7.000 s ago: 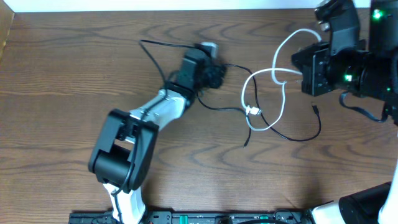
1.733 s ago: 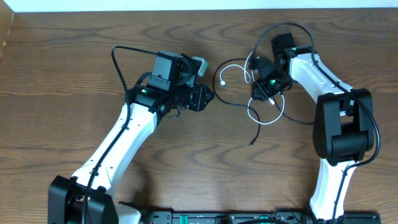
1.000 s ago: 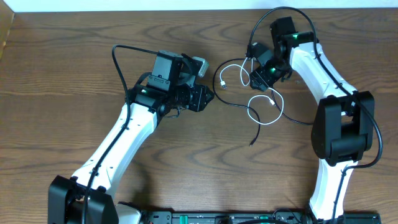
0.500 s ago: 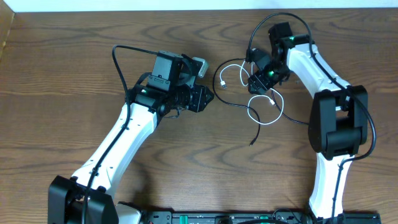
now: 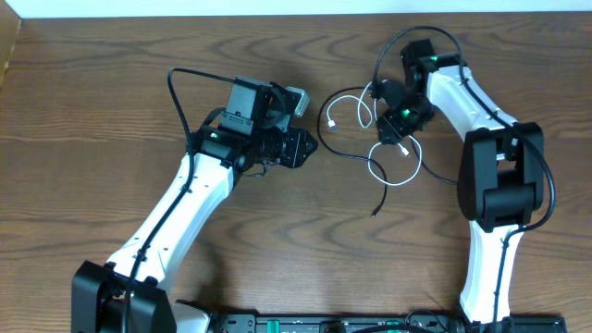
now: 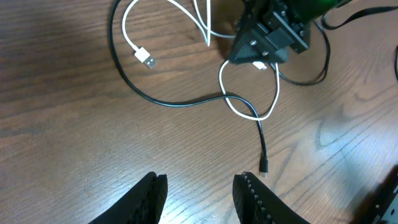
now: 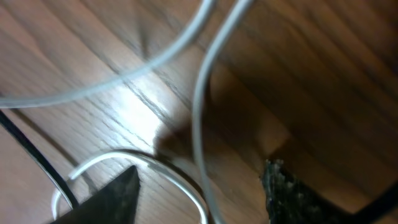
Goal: Untangle cables
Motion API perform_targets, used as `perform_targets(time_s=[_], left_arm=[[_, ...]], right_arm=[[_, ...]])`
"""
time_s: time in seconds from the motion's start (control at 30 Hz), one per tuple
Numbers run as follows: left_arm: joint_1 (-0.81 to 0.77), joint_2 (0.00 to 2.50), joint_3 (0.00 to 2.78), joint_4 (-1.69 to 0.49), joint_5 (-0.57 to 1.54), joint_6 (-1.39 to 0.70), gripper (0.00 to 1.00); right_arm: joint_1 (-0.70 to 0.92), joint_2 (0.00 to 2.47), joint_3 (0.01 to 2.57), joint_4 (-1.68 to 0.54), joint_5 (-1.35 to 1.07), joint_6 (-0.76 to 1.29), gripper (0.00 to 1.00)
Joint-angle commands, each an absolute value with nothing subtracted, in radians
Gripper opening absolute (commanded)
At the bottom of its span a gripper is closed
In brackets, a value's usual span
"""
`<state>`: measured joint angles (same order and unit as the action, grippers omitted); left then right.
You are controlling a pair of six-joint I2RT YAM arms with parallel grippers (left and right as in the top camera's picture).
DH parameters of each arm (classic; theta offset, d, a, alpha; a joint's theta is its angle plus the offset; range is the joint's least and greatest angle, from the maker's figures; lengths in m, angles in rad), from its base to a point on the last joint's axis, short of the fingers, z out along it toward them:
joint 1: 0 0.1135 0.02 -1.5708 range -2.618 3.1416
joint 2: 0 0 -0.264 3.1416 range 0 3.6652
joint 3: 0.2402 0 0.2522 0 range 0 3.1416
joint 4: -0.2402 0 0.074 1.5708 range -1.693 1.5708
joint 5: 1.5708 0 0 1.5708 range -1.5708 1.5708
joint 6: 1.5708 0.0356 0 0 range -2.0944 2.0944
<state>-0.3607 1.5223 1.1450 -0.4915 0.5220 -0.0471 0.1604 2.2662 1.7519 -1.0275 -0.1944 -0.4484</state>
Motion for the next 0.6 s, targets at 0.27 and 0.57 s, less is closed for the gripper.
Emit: perform_targets(time_s=[0.27, 0.57], left_arm=[[-0.356, 1.508, 1.147, -0.492, 0.535, -0.026, 0.41], [-0.356, 1.508, 1.137, -0.492, 0.536, -0.019, 0.41]], right_arm=[[0.1, 2.264, 1.775, -1.103, -0.178, -0.322, 0.01], [0.099, 1.962, 2.021, -1.336, -0.253, -0.166, 0.01]])
